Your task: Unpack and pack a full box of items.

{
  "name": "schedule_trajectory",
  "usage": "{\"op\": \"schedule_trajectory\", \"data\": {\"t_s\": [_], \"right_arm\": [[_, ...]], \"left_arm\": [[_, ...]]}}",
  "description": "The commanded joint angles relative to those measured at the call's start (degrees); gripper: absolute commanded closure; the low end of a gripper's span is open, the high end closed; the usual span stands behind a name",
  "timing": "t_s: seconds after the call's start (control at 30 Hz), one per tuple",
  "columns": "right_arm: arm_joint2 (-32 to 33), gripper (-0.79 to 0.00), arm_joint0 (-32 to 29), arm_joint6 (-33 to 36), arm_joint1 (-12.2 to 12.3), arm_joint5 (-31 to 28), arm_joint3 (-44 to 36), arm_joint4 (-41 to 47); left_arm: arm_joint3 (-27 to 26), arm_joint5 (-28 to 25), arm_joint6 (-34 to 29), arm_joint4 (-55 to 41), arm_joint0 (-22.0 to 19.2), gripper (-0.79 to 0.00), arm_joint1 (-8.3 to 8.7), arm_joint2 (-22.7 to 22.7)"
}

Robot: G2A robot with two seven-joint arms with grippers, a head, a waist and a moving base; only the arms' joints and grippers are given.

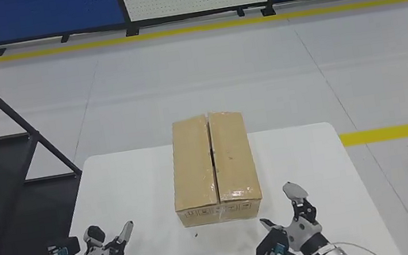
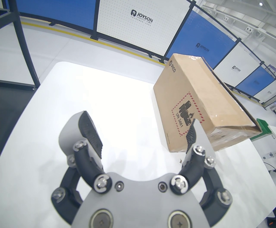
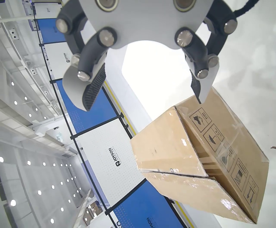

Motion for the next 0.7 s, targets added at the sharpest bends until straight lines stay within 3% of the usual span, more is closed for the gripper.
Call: {"op": "schedule_trajectory", "data": {"t_s": [0.0, 0.33, 0.67], "right_arm": [[-2.14, -0.785, 1.31, 0.24, -0.35, 0.36, 0.32, -2.23], [-13.09, -0.785, 11.83, 9.48, -3.79, 4.89, 8.45, -9.92], [-17.84, -0.785, 17.52, 17.8, -7.03, 10.15, 15.44, -13.86]], "left_arm": [[-0.12, 2.15, -0.44, -0.5, -0.85, -0.785, -0.21, 0.76], [-0.02, 5.33, 0.36, -2.56, -1.66, -0.785, -0.77, 1.17], [-0.55, 5.01, 1.32, -2.99, -0.6, -0.785, -1.09, 1.0]]}}
